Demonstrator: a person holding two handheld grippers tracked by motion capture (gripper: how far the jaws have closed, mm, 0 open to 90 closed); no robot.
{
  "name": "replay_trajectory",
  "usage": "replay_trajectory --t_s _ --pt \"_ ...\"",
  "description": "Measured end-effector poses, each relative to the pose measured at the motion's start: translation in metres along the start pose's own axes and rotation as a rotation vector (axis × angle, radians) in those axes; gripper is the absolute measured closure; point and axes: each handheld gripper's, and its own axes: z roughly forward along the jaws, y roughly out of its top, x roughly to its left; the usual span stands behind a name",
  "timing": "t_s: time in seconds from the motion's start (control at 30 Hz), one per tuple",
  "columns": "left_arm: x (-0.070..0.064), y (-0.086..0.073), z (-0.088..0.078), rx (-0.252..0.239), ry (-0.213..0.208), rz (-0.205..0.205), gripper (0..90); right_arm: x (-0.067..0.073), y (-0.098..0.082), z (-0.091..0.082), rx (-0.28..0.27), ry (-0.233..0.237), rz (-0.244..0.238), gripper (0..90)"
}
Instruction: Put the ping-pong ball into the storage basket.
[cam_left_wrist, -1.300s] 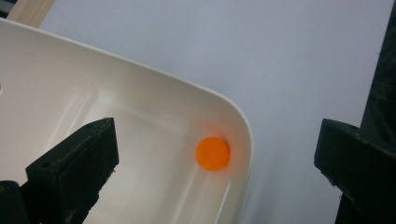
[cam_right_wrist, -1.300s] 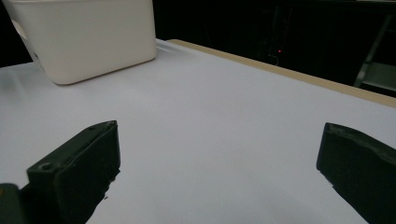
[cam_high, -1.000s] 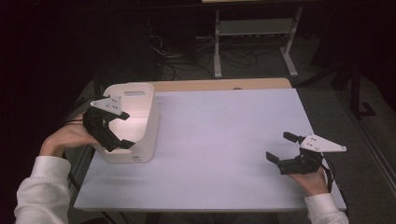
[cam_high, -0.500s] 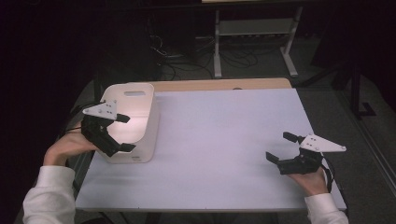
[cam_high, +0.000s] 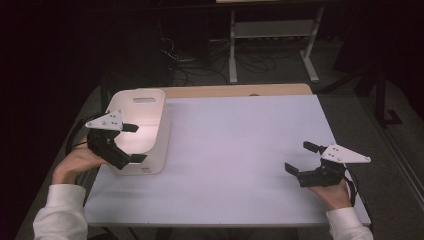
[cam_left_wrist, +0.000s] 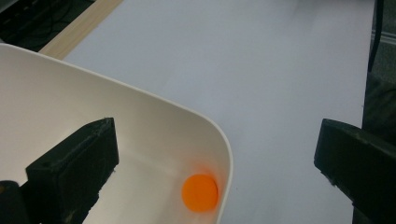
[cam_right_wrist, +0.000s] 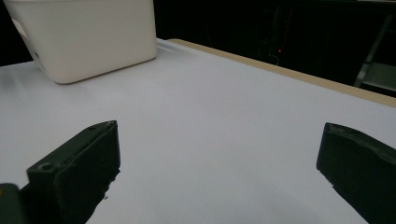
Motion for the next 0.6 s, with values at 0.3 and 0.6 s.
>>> replay_trajectory --t_s 0.3,0.6 --pt "0.0 -0.007 -0.004 -0.076 0.004 -0.024 0.0 0.001 0.0 -0.001 -0.005 -0.001 0.0 0.0" --pt "-0.001 -0.019 -0.018 -0.142 0.054 -0.06 0.0 0.001 0.0 -0.001 -0.004 -0.001 0.001 0.0"
